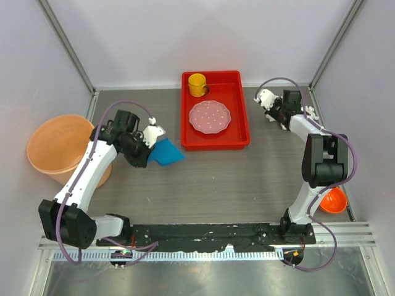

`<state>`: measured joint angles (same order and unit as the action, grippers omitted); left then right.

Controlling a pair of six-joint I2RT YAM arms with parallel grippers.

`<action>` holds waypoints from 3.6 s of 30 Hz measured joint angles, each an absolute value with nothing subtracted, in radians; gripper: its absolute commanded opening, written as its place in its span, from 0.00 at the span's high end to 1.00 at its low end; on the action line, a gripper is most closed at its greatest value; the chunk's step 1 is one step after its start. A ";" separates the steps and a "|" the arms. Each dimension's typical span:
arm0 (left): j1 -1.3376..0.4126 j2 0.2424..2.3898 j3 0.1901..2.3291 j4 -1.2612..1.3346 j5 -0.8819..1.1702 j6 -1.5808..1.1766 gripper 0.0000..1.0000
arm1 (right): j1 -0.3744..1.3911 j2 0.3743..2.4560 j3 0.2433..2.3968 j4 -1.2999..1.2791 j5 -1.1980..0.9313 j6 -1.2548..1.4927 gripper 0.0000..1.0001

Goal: Sweep away the paper scraps from the table

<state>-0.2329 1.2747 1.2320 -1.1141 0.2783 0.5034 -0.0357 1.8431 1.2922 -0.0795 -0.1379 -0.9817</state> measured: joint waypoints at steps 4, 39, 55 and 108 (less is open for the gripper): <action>-0.279 1.274 1.138 -1.150 0.292 0.567 1.00 | -0.011 1.799 1.187 -0.045 -0.115 -0.985 0.99; -0.569 1.274 0.908 -0.953 0.338 0.661 1.00 | 0.004 1.708 1.207 0.006 -0.090 -0.750 0.99; -0.569 1.297 0.900 -0.924 0.295 0.655 1.00 | 0.021 1.666 1.102 -0.073 -0.432 -0.995 0.99; -0.785 1.595 0.960 -0.633 0.236 0.622 1.00 | 0.296 0.776 0.566 -0.299 0.047 0.098 0.99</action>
<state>-0.7849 1.5948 0.9604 -0.6331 0.2356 0.6224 0.2962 0.7765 0.5663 -0.2993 0.0475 0.0978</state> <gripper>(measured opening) 0.157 0.146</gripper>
